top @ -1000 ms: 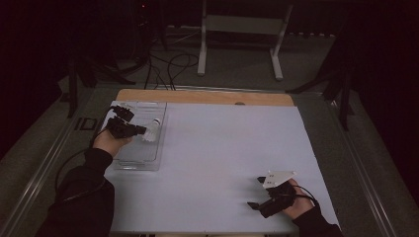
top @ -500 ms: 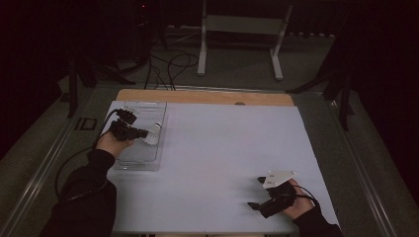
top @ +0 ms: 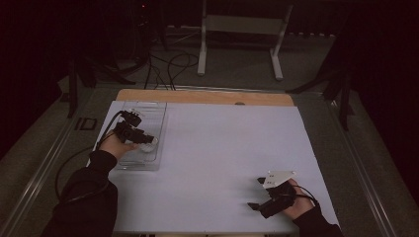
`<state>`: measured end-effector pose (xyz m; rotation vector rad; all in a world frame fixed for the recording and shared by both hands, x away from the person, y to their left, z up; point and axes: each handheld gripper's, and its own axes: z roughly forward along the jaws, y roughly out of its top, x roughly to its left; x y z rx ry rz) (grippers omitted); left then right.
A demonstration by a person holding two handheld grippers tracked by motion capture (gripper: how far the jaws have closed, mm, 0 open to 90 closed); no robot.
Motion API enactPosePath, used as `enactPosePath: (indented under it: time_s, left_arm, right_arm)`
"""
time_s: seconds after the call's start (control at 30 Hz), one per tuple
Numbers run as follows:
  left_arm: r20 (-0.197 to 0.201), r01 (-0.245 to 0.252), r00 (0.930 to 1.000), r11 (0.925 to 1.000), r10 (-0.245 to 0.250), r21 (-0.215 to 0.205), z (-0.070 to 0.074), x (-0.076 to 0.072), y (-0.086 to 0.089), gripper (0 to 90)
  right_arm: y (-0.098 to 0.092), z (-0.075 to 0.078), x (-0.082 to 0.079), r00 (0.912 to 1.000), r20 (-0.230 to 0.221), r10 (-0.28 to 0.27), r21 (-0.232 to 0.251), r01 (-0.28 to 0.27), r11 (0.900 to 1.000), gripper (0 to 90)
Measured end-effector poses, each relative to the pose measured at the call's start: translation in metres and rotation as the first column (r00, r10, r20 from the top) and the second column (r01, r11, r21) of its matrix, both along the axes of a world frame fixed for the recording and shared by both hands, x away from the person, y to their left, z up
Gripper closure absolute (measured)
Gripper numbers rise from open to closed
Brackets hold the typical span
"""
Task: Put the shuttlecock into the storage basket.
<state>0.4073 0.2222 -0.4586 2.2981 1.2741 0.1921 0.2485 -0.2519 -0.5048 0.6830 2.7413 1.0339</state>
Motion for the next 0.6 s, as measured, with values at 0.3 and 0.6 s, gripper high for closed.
enactPosePath:
  time_s: [0.3,0.6]
  left_arm:
    - [0.021,0.034,0.9992,0.9985,-0.033,-0.042,0.017,-0.006,-0.003,16.7]
    - [0.048,0.055,0.9974,0.9977,-0.054,-0.039,0.028,-0.011,-0.010,4.5]
  right_arm:
    - [0.000,0.000,0.000,1.0000,-0.003,0.003,0.000,-0.003,1.000,8.8]
    - [0.001,0.001,-0.001,1.0000,0.000,0.001,0.002,-0.001,1.000,8.8]
